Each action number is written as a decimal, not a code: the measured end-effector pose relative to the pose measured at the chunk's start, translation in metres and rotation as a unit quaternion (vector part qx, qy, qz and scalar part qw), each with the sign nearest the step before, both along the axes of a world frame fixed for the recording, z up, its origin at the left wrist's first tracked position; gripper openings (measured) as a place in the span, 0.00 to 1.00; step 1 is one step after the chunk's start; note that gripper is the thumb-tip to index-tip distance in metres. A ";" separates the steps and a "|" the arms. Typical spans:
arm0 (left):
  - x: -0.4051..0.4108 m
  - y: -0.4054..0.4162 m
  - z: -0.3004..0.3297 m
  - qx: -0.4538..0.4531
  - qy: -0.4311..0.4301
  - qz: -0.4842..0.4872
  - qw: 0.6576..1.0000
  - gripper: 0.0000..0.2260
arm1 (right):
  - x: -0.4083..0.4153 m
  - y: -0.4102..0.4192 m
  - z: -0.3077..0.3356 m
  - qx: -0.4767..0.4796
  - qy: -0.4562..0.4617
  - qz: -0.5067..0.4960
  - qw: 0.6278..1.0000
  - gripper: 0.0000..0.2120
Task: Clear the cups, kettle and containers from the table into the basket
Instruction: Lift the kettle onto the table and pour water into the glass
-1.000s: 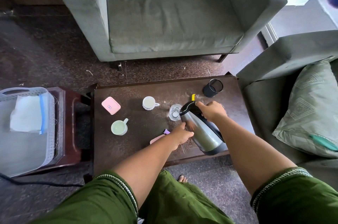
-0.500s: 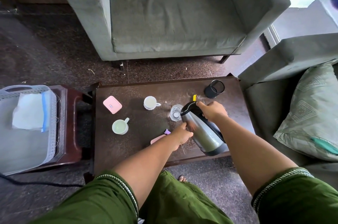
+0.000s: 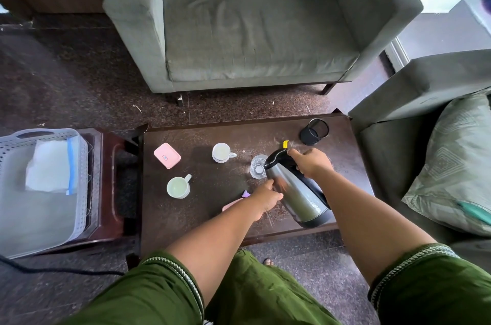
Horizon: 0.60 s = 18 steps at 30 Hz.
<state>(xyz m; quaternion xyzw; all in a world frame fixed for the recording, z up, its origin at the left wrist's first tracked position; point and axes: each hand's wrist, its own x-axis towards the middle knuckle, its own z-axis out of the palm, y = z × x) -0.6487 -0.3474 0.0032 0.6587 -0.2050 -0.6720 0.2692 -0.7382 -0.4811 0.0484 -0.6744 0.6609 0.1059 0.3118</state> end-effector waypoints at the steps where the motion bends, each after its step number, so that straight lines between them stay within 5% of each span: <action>1: 0.000 0.000 0.000 0.000 -0.001 0.001 1.000 0.31 | 0.000 0.000 0.000 0.001 -0.003 -0.001 1.000 0.29; 18: 0.000 0.006 0.003 -0.009 0.000 0.001 1.000 0.28 | 0.001 0.006 0.003 -0.001 -0.007 0.002 1.000 0.29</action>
